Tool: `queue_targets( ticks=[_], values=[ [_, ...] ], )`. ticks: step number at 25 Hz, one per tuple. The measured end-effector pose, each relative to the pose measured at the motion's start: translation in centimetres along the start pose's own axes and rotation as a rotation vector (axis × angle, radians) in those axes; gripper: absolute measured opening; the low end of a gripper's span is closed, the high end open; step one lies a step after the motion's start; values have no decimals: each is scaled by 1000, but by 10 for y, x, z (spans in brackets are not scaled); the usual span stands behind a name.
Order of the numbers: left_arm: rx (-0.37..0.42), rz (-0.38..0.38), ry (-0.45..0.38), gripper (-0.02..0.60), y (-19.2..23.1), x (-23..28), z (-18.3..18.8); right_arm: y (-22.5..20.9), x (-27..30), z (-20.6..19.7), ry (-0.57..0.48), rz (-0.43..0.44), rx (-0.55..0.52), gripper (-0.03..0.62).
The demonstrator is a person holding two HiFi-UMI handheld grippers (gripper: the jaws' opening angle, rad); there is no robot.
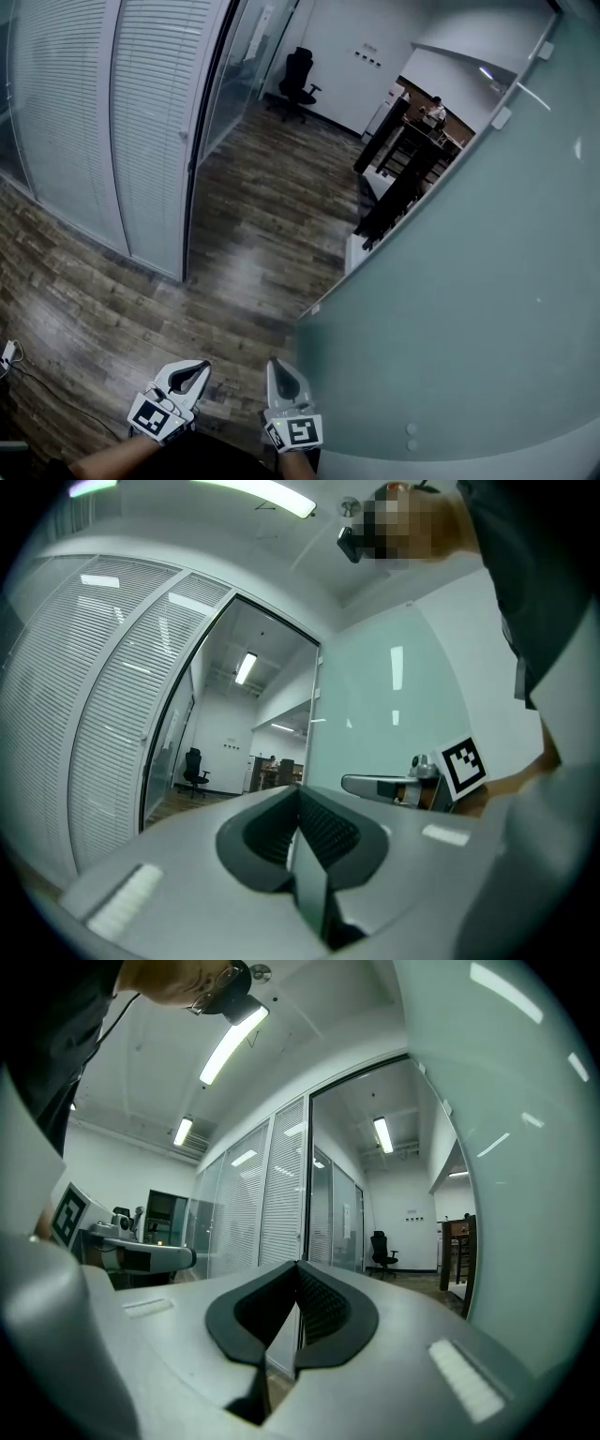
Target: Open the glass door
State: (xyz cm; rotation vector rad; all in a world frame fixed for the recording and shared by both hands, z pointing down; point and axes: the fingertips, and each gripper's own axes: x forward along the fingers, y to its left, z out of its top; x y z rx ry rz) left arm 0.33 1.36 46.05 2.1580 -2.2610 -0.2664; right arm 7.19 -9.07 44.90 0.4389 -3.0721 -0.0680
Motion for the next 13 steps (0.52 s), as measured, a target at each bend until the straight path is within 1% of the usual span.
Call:
queue_targets(
  ticks=[5, 13],
  values=[
    [-2, -12, 1, 0, -3, 6, 0, -11, -2, -7, 39, -38, 14, 0],
    [-3, -35, 3, 0, -13, 14, -1, -21, -7, -7, 25, -45, 24, 0]
  ],
)
